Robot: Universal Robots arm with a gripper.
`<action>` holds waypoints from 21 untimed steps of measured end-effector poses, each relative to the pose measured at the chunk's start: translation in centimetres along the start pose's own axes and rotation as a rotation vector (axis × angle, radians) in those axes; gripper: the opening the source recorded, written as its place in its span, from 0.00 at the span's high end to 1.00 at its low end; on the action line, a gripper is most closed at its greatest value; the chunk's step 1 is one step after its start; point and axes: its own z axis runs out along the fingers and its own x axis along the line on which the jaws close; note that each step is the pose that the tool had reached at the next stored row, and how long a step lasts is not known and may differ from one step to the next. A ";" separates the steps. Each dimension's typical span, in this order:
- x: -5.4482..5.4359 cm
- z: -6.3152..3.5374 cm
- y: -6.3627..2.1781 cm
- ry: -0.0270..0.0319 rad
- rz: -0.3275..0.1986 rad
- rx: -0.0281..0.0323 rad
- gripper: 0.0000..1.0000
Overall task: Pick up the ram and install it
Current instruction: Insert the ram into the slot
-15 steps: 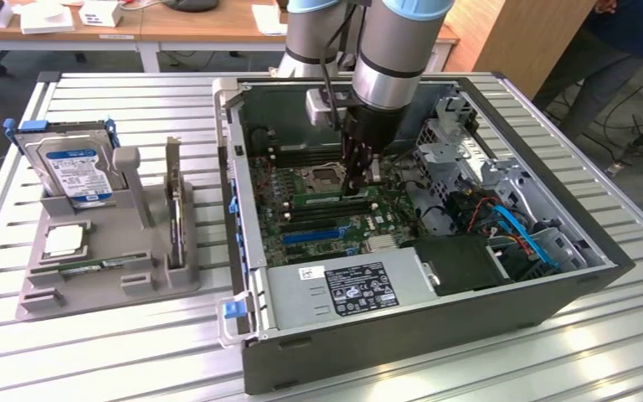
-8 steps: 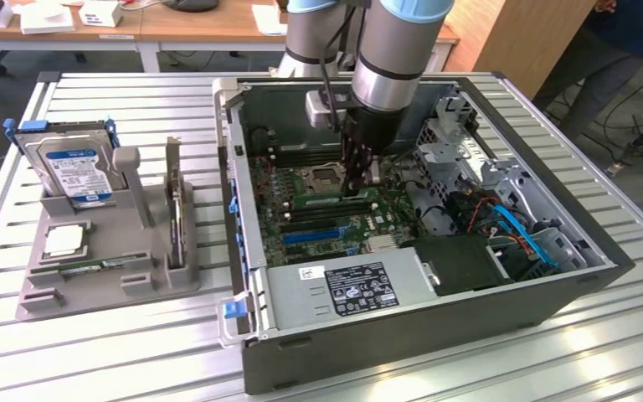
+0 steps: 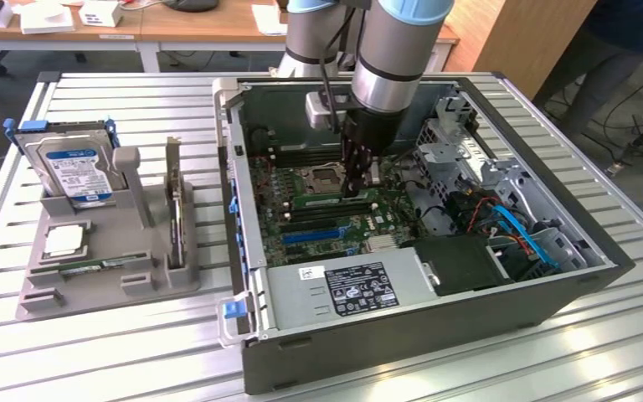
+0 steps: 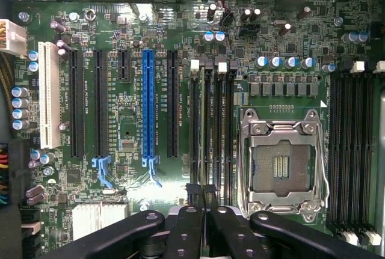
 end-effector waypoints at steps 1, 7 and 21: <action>0.0 -0.01 -0.01 0.0000 0.000 0.0000 0.89; 0.0 0.09 -0.01 -0.0001 0.000 -0.0001 0.89; 0.2 0.18 -0.02 -0.0017 0.000 -0.0001 0.89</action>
